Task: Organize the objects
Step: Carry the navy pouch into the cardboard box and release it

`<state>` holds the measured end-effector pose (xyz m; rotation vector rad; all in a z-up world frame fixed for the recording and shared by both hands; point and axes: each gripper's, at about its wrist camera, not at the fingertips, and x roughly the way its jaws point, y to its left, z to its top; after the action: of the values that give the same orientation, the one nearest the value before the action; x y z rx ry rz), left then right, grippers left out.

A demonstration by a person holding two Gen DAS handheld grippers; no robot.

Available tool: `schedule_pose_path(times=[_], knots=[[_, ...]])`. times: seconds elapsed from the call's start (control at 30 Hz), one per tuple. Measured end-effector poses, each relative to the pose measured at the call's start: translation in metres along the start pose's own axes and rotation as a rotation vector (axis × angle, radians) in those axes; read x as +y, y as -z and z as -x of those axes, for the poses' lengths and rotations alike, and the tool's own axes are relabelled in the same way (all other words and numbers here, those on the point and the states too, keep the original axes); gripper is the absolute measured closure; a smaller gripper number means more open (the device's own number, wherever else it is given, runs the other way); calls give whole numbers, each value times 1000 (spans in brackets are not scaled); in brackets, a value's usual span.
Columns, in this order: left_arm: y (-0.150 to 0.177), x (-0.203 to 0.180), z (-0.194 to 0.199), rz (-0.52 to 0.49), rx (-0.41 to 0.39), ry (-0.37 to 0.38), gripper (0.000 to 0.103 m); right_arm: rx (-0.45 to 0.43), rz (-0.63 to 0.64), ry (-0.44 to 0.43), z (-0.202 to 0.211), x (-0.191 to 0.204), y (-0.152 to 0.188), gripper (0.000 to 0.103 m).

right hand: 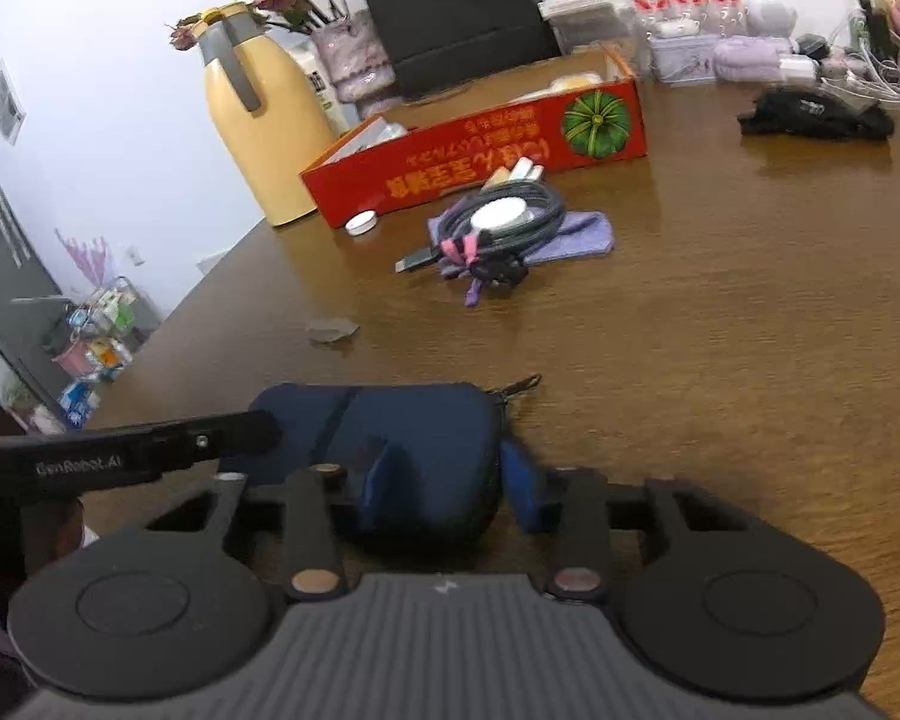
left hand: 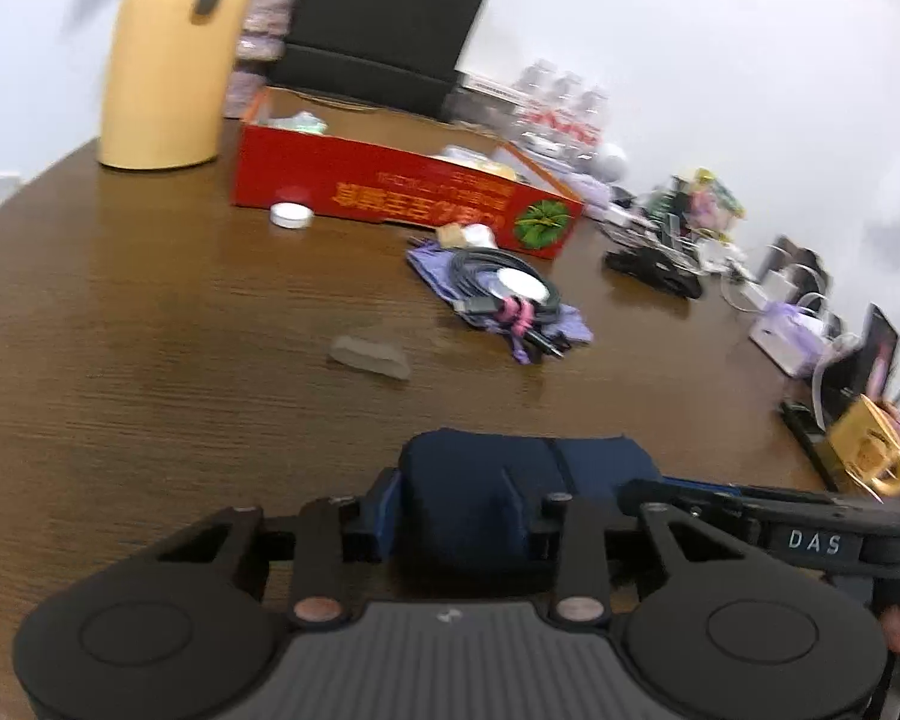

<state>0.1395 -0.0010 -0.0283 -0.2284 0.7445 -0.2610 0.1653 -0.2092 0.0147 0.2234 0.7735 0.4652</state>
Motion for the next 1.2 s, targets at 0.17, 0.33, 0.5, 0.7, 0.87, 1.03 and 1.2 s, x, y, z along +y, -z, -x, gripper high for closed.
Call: schedule_pose_path(times=[0.17, 0.33, 0.5, 0.7, 0.87, 1.03, 1.2], knots=[[-49, -9, 15, -62, -146, 6, 78, -124, 50, -12, 12, 11, -49, 78], [-162, 11, -39, -30, -219, -3, 78, -225, 174, 0, -29, 14, -155, 78], [-246, 29, -117, -32, -151, -77, 79, -96, 138, 35, -126, -6, -248, 78], [-263, 44, -193, -98, 64, -176, 79, 173, 53, 60, -217, -32, -272, 75], [-250, 47, -215, -180, 119, -192, 73, 254, 34, 70, -241, -37, -267, 58], [-263, 40, -203, -175, 163, -141, 66, 241, 106, 66, -222, -18, -273, 28], [-277, 23, -138, -180, 25, -174, 43, 116, 129, 90, -167, -8, -296, 22]])
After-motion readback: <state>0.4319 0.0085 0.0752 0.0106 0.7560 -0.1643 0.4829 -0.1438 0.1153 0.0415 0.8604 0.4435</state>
